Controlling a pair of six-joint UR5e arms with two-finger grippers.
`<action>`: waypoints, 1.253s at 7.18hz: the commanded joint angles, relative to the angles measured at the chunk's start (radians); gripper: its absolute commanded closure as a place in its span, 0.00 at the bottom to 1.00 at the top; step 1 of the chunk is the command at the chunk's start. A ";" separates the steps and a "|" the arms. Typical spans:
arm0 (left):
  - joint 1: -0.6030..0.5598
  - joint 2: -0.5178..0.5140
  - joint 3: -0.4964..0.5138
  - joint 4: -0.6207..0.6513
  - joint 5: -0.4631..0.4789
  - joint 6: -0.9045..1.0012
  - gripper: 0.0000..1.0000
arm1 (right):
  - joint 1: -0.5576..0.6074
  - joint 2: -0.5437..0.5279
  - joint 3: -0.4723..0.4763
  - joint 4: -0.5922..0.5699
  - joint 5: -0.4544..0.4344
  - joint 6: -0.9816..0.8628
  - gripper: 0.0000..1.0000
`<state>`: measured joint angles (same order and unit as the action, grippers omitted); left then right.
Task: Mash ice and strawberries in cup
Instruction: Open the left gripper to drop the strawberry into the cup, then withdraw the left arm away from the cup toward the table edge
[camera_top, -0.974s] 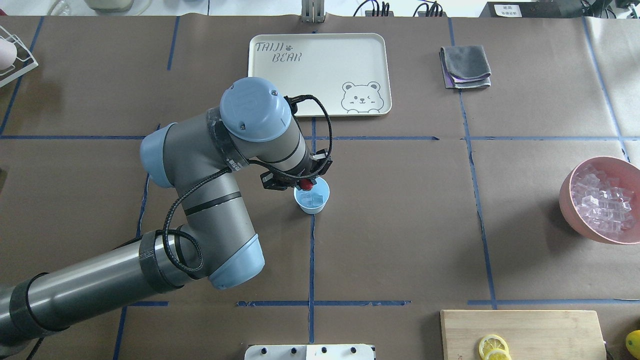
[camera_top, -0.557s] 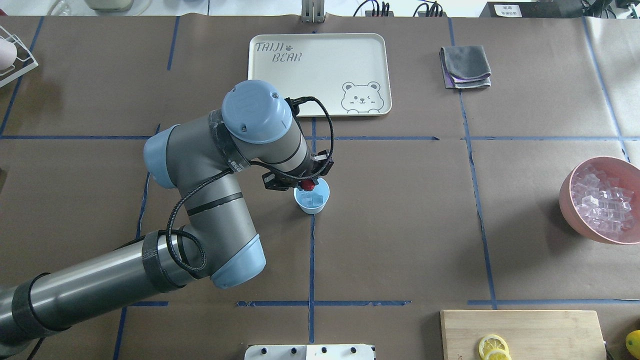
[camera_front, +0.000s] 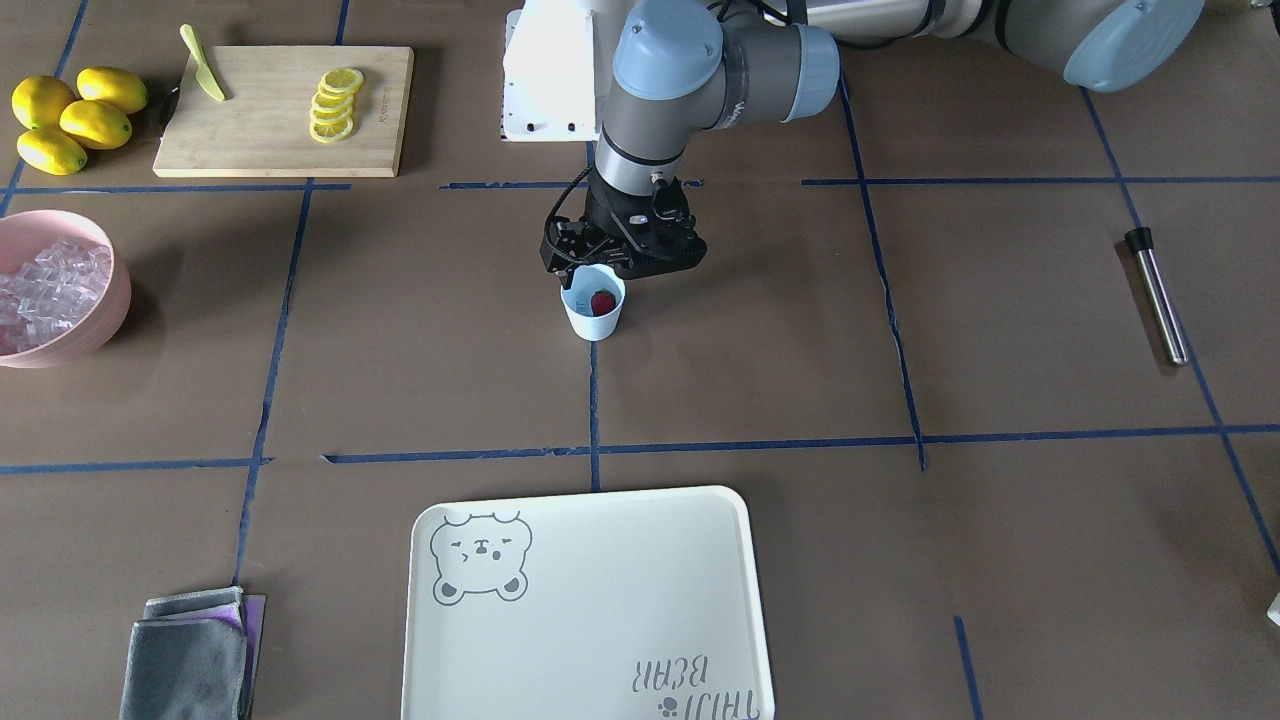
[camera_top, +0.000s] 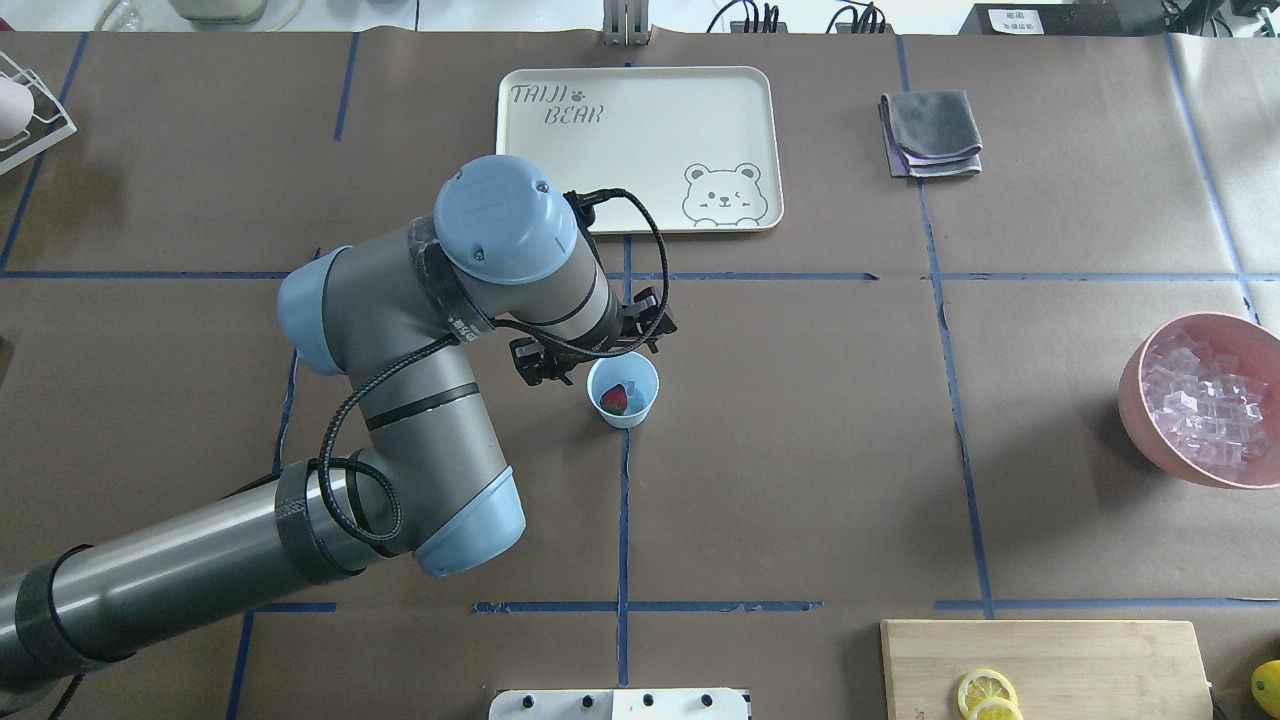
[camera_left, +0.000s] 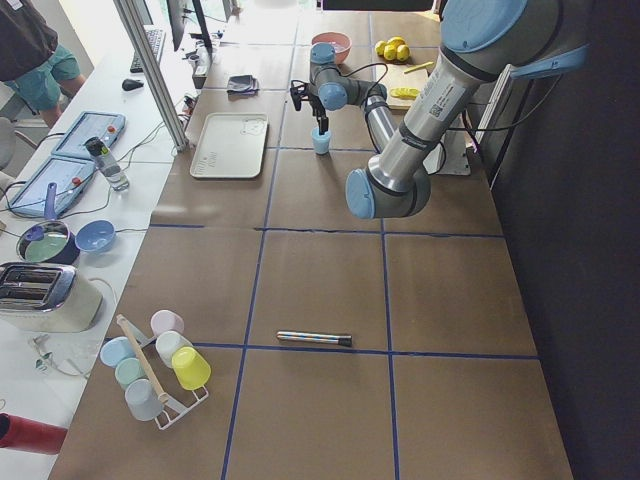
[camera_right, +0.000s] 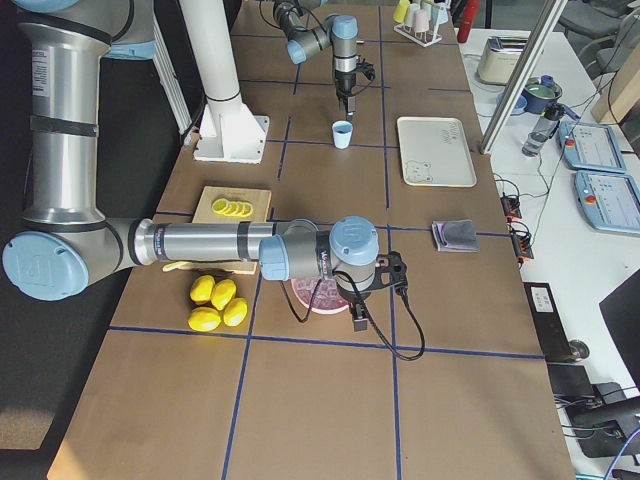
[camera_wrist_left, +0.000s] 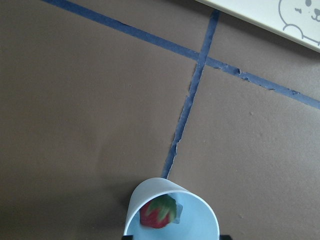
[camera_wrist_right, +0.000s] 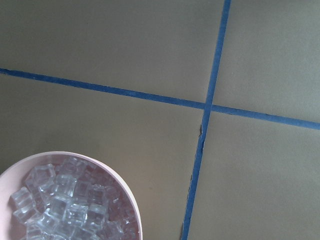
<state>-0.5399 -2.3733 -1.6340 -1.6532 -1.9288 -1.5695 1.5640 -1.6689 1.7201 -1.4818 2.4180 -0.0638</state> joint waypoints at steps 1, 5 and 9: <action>-0.028 0.038 -0.044 0.018 -0.007 0.044 0.00 | 0.031 0.017 -0.055 0.002 0.004 -0.008 0.00; -0.158 0.243 -0.301 0.263 -0.099 0.386 0.00 | 0.045 0.031 -0.077 0.000 0.030 0.005 0.00; -0.308 0.553 -0.391 0.253 -0.191 0.769 0.00 | 0.056 0.029 -0.083 0.000 0.052 0.005 0.00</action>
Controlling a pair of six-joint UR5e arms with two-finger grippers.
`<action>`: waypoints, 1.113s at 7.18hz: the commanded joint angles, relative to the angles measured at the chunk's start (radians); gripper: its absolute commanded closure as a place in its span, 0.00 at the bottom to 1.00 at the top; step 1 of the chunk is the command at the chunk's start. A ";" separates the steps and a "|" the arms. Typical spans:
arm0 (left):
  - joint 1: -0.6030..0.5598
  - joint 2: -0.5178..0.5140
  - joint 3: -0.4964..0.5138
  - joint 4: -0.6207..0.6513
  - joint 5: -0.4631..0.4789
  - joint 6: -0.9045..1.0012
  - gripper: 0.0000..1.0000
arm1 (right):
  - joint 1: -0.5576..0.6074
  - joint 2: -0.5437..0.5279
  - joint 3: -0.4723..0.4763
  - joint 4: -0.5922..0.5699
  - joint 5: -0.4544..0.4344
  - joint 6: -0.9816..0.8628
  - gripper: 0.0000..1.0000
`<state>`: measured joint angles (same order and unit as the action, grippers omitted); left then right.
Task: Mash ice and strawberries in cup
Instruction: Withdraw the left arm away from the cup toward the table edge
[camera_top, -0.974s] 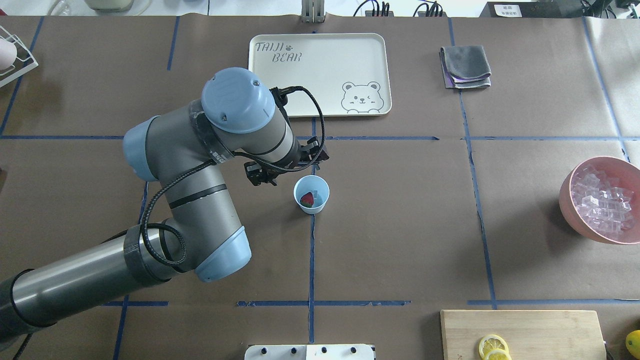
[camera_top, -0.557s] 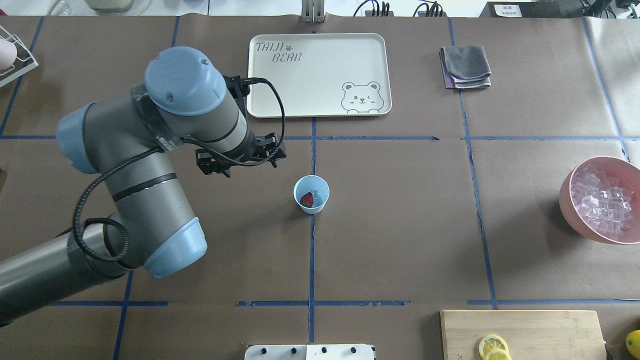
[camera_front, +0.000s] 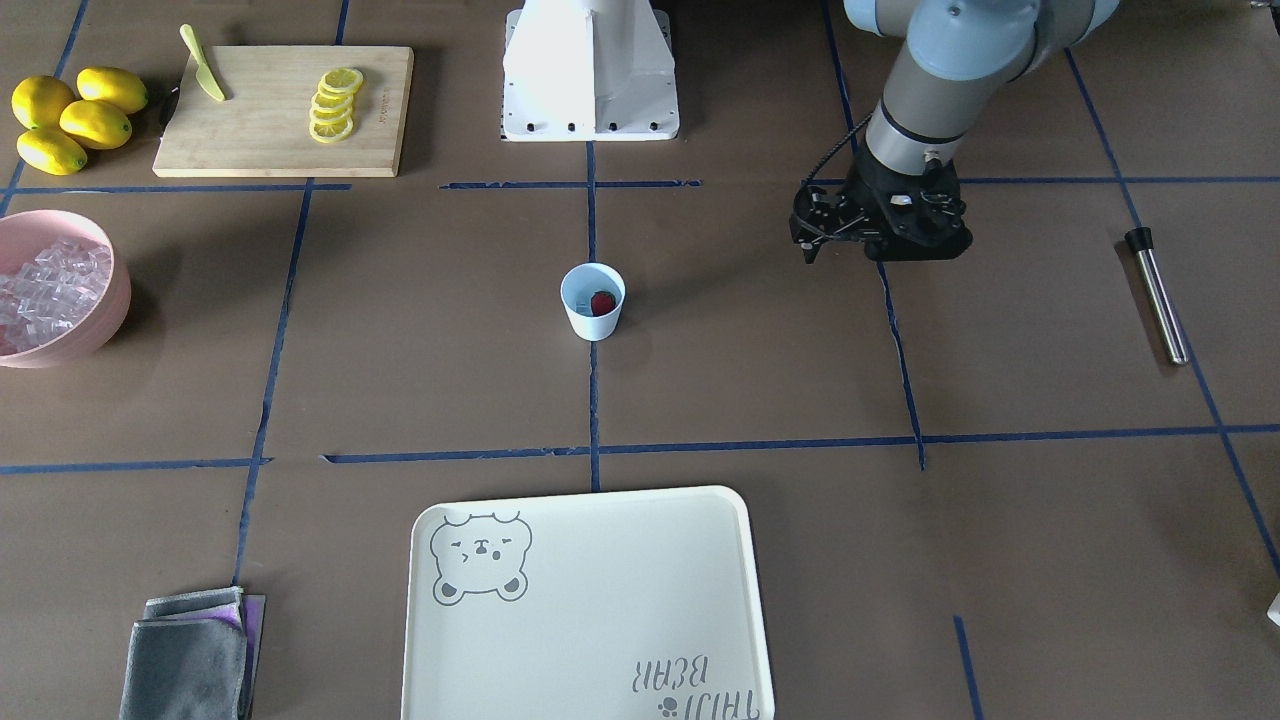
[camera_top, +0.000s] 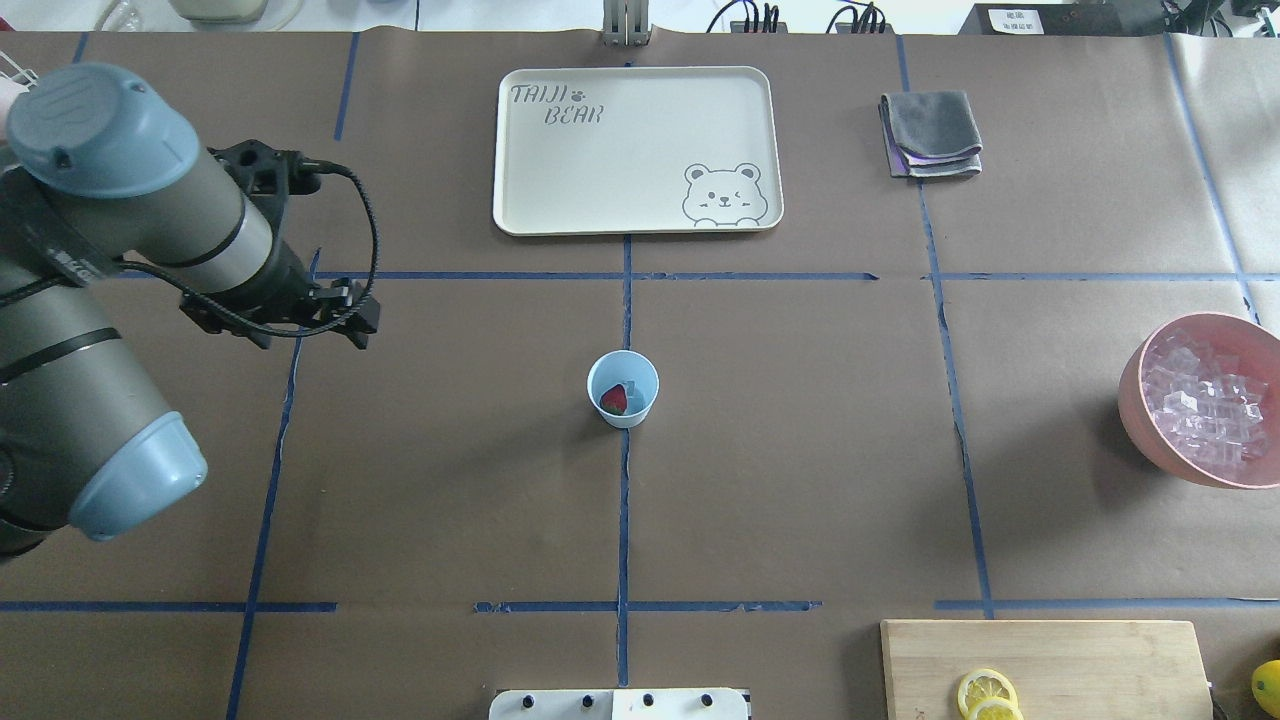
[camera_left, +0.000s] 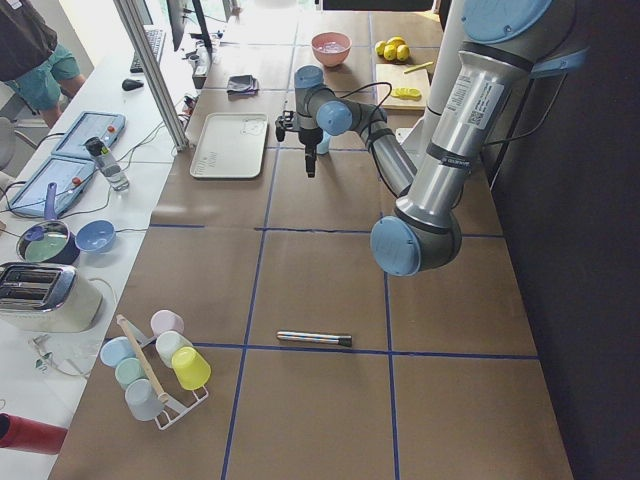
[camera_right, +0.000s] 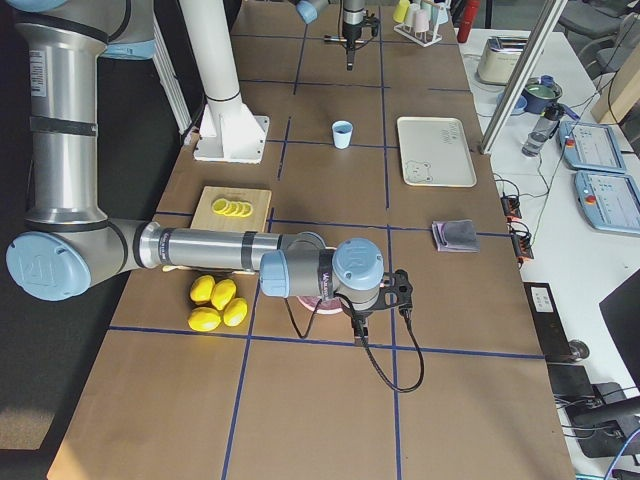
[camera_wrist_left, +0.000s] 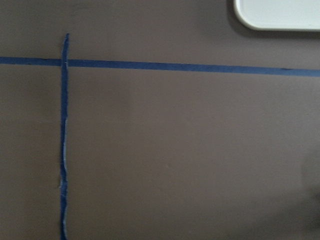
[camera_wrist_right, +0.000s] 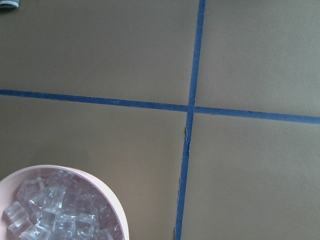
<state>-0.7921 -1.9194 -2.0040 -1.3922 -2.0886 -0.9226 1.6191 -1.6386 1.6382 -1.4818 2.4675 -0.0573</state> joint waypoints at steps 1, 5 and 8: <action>-0.132 0.187 -0.035 -0.017 -0.065 0.251 0.00 | 0.001 -0.001 -0.001 0.000 0.004 -0.001 0.00; -0.315 0.419 0.008 -0.223 -0.087 0.416 0.00 | 0.001 -0.001 -0.001 0.000 0.004 -0.003 0.00; -0.347 0.445 0.247 -0.521 -0.131 0.419 0.00 | 0.001 -0.001 -0.001 0.000 0.002 -0.003 0.00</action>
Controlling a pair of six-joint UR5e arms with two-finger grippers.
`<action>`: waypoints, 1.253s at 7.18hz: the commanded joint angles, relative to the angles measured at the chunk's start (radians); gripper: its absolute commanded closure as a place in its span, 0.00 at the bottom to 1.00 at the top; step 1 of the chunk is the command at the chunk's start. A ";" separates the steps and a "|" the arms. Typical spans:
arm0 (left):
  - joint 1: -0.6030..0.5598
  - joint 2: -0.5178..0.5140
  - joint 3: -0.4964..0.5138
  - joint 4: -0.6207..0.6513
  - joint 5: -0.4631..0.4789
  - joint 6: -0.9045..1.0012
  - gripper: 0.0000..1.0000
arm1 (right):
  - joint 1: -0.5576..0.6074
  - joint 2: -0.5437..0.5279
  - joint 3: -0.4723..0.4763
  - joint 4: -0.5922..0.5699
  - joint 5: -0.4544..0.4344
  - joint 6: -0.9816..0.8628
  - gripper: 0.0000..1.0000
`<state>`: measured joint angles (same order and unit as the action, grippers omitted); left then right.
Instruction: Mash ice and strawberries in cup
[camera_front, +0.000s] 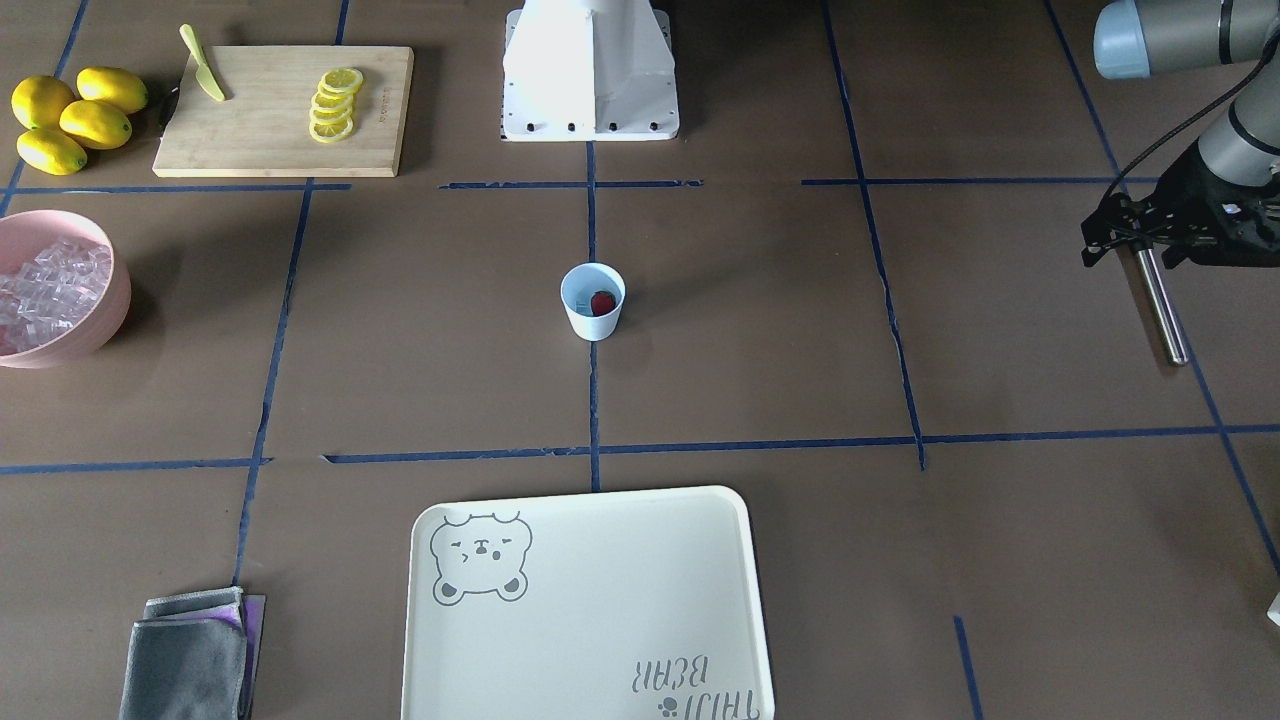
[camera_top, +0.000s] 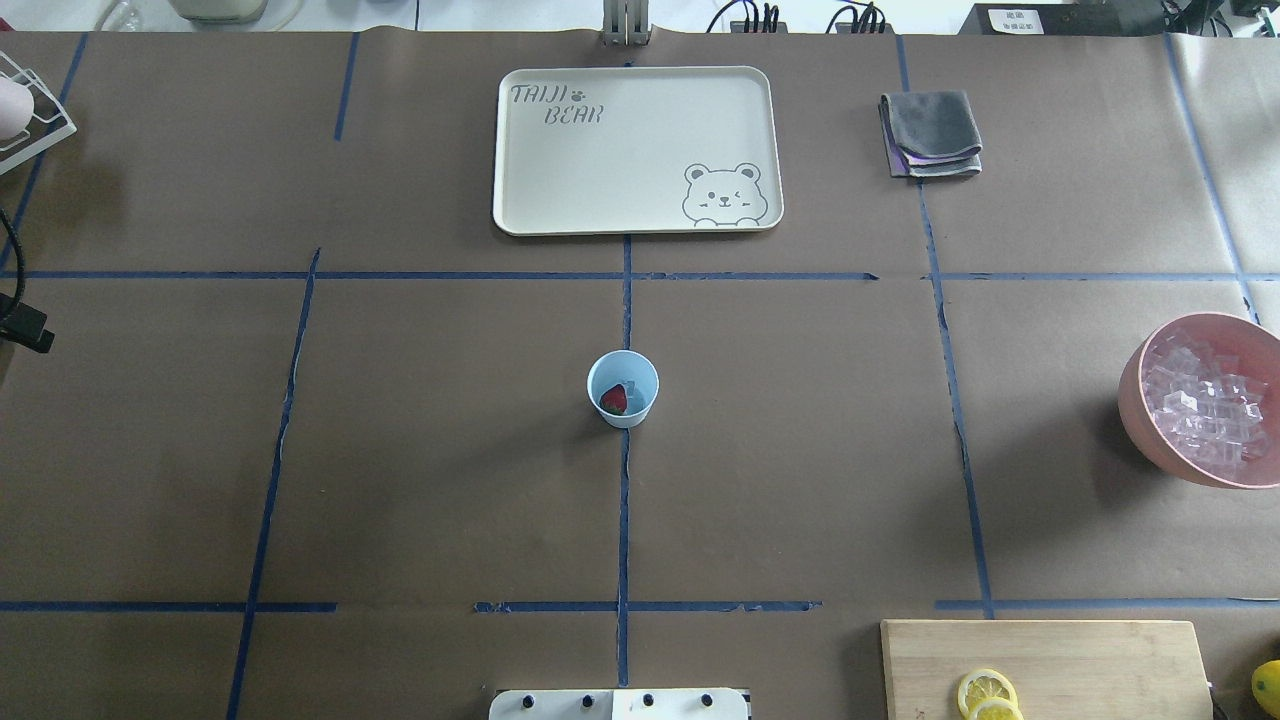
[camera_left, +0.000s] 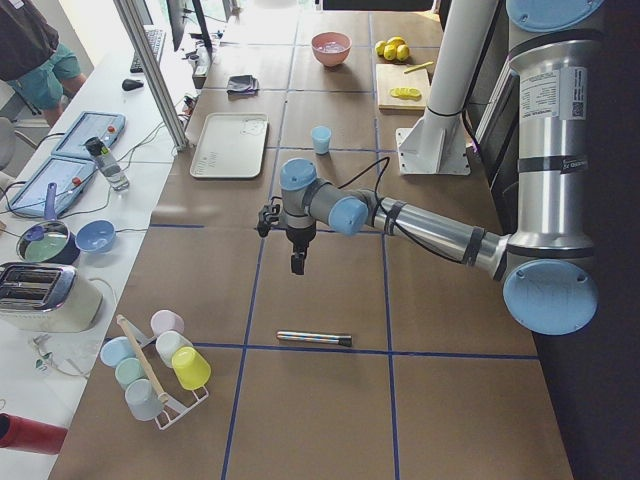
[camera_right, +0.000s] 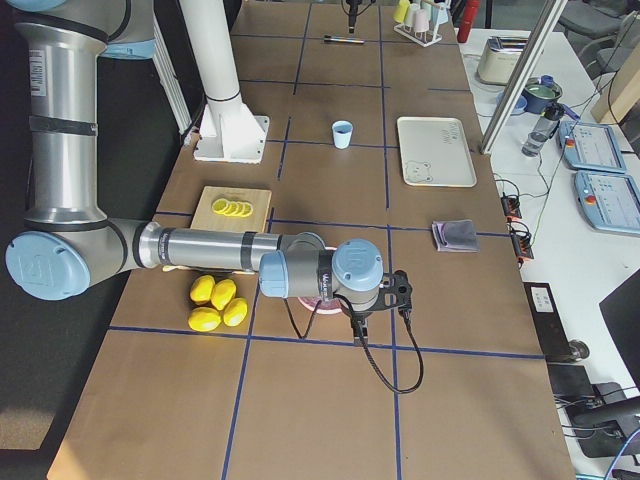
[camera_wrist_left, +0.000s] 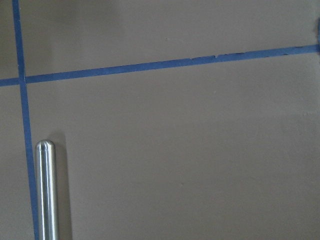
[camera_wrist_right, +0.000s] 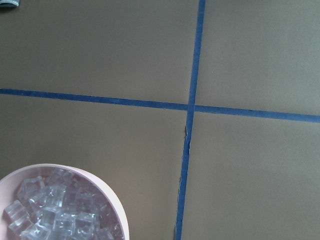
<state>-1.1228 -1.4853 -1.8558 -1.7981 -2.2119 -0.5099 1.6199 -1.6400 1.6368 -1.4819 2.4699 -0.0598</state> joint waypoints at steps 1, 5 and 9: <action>-0.026 0.023 0.192 -0.245 -0.008 0.005 0.00 | 0.000 0.000 0.000 0.000 0.000 0.000 0.00; -0.028 0.020 0.386 -0.411 -0.006 0.005 0.00 | 0.000 0.000 0.000 0.000 0.001 0.002 0.00; -0.022 -0.015 0.446 -0.411 -0.002 -0.001 0.00 | 0.000 0.000 0.000 0.000 0.000 0.002 0.00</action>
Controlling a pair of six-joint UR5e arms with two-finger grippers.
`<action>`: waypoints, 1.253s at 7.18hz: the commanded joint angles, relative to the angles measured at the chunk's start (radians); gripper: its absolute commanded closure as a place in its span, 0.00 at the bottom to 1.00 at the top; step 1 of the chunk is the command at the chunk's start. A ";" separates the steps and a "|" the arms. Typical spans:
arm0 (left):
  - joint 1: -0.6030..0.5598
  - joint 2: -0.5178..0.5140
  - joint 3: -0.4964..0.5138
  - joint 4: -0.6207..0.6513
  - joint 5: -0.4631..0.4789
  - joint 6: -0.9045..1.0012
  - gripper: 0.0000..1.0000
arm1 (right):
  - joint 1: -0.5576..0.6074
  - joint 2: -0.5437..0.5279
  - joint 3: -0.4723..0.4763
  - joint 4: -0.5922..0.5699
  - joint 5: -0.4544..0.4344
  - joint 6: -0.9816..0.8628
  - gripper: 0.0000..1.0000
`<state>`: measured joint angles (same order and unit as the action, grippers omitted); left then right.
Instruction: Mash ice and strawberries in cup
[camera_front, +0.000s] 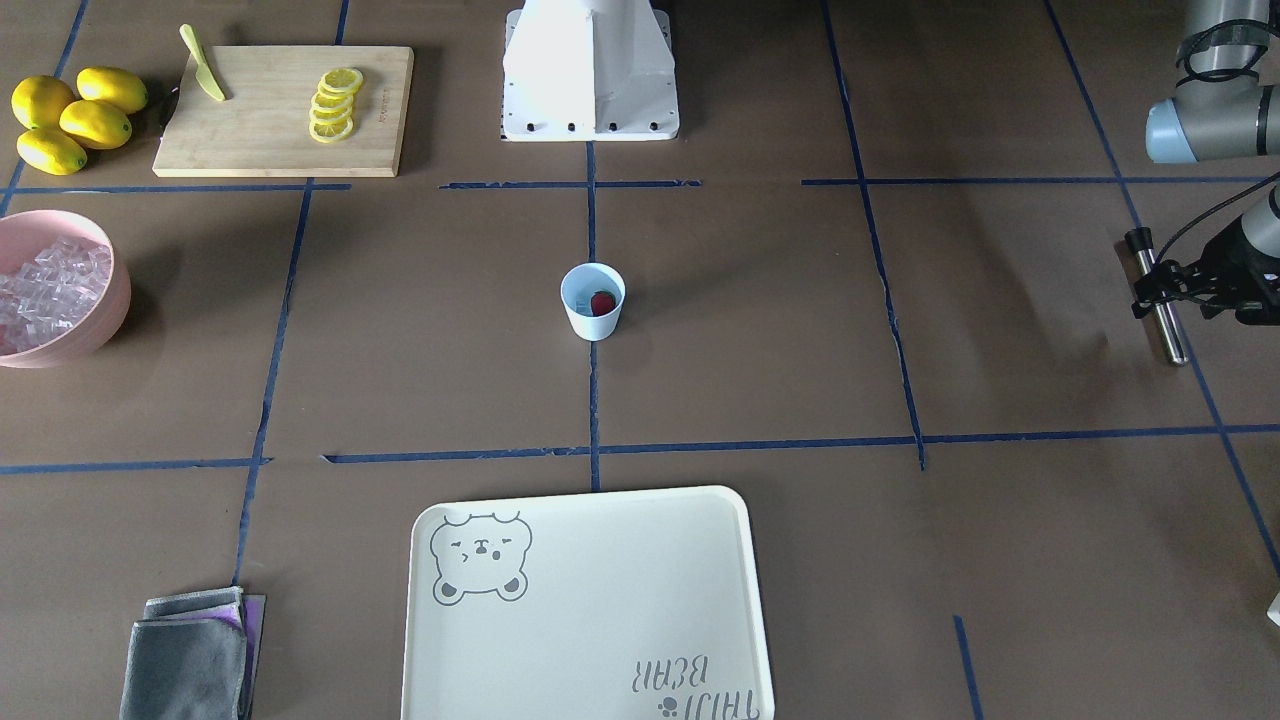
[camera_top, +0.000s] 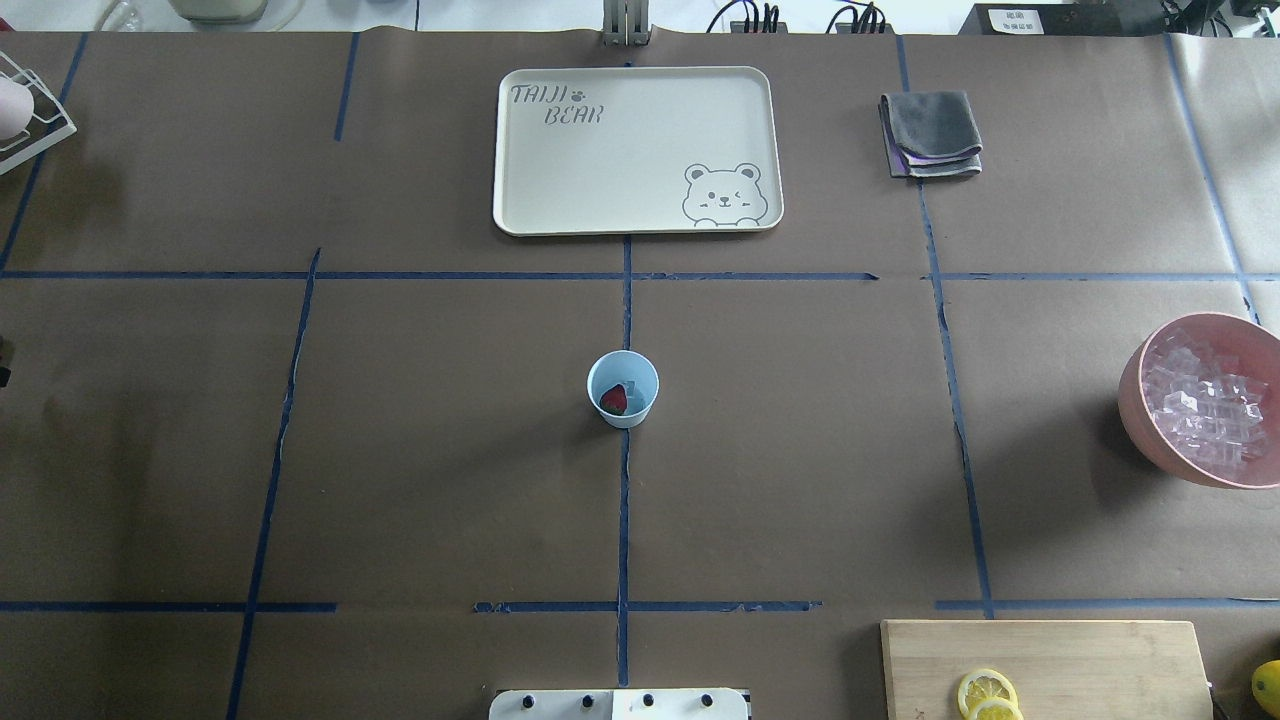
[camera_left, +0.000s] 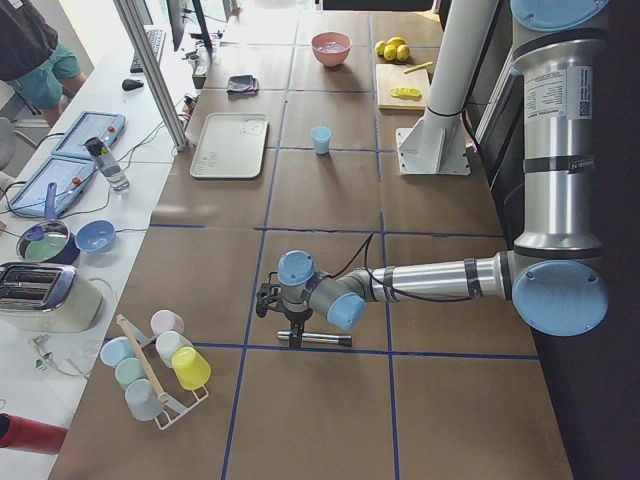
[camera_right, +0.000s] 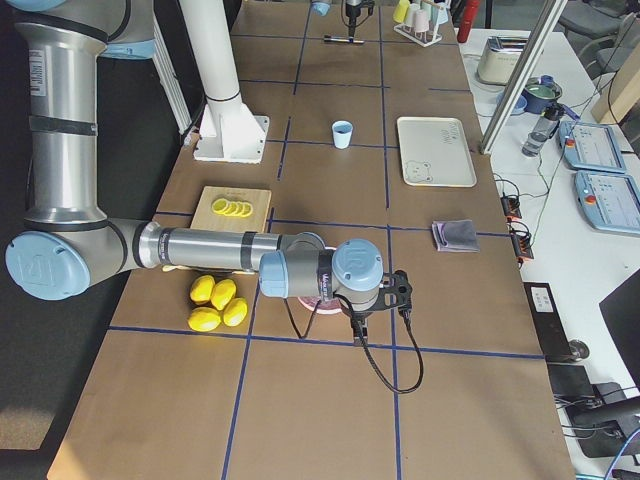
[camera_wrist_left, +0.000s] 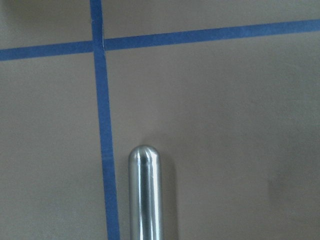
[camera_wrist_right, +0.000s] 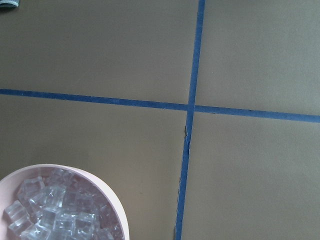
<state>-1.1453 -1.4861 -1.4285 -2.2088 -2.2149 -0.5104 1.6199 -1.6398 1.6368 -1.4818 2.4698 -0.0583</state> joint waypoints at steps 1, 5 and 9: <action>0.002 -0.026 0.029 0.000 0.001 0.000 0.00 | 0.000 0.000 0.002 0.000 0.000 0.000 0.00; 0.002 -0.048 0.065 0.000 0.001 -0.002 0.00 | 0.000 0.000 0.000 0.000 0.000 0.000 0.00; -0.001 -0.062 0.095 0.000 -0.002 -0.002 0.00 | 0.000 0.002 0.002 0.000 0.000 0.000 0.00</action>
<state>-1.1452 -1.5478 -1.3396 -2.2089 -2.2158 -0.5124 1.6199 -1.6396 1.6381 -1.4818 2.4697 -0.0583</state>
